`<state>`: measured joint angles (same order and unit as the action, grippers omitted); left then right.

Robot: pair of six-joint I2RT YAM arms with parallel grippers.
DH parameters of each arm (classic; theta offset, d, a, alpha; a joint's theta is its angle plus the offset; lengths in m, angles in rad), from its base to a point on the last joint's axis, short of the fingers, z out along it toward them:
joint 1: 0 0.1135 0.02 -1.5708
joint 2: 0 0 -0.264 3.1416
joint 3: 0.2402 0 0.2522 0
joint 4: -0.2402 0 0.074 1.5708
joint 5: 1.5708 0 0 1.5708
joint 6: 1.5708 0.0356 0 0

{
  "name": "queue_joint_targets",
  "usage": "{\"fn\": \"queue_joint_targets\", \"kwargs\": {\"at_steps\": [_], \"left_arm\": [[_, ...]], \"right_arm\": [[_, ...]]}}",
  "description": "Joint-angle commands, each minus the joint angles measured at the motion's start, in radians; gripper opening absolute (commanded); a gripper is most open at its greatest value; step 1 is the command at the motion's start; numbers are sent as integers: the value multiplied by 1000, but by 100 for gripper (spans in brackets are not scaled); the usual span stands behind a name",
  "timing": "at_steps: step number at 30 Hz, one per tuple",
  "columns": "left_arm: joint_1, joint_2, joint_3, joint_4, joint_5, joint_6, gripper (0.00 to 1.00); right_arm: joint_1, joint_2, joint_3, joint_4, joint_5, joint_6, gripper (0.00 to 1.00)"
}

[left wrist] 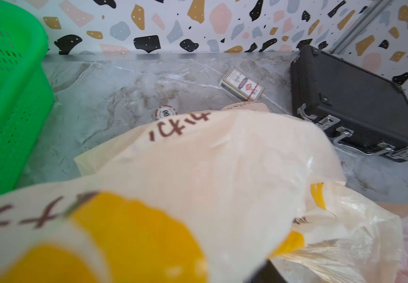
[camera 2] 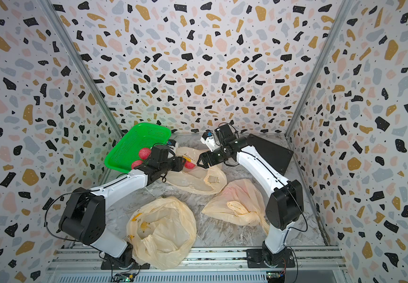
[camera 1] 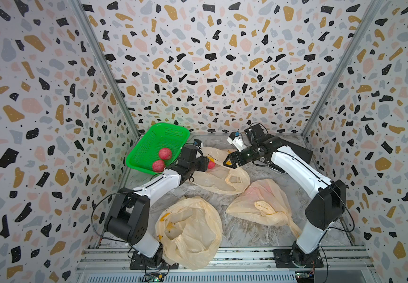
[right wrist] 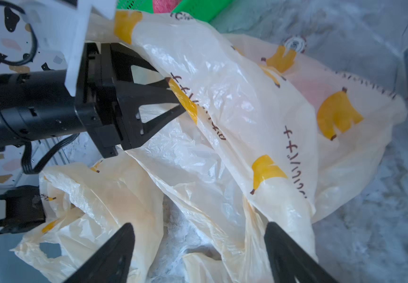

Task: Untie the knot of a plastic bag & take out the apple
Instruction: Move the plastic bag to the center of the board.

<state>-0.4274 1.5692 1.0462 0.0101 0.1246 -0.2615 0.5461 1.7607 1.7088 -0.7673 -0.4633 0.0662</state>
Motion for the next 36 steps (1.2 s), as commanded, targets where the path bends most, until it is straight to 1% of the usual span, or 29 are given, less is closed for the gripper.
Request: {"fn": "queue_joint_targets", "kwargs": {"at_steps": [1,3,5,6,8,11,13,15,17,19,23,24,26,28,30,31,32,36], "left_arm": [[-5,-23,18,-57,105,1,50],[-5,-19,17,-71,124,-2,50],[-5,-10,20,-73,127,-4,50],[-5,-6,21,-71,123,1,50],[-6,-3,24,-68,112,6,50],[-5,-3,28,-78,101,12,50],[-4,-5,25,-72,112,13,50],[-4,-7,25,-67,130,12,50],[-4,-12,18,-59,141,8,50],[-4,-15,13,-60,157,9,50],[-5,-26,-3,-40,185,13,50],[-5,-27,-3,-39,196,16,50],[-4,-30,-2,-42,208,20,50],[-4,-38,-5,-47,214,32,49],[-4,-51,-10,-59,219,49,49],[-4,-54,-12,-61,225,56,50],[-5,-57,-12,-69,233,61,49],[-5,-75,-24,-95,250,73,49]], "right_arm": [[11,46,5,-28,54,-118,89],[21,55,-30,37,86,-190,92],[36,48,-83,135,159,-257,95],[41,44,-117,212,217,-276,96],[41,43,-177,357,278,-305,99],[49,76,-200,470,314,-361,99],[69,106,-205,528,392,-404,99],[73,129,-216,599,451,-408,99],[74,158,-210,644,485,-420,99],[75,198,-175,648,495,-441,99],[75,268,-115,665,491,-462,99],[75,287,-90,656,480,-464,97],[74,317,-42,625,452,-460,88],[68,337,14,557,413,-430,66],[63,327,32,510,369,-386,39],[61,315,26,500,353,-370,29],[61,304,30,476,329,-351,21],[62,287,118,269,265,-241,0]]}}
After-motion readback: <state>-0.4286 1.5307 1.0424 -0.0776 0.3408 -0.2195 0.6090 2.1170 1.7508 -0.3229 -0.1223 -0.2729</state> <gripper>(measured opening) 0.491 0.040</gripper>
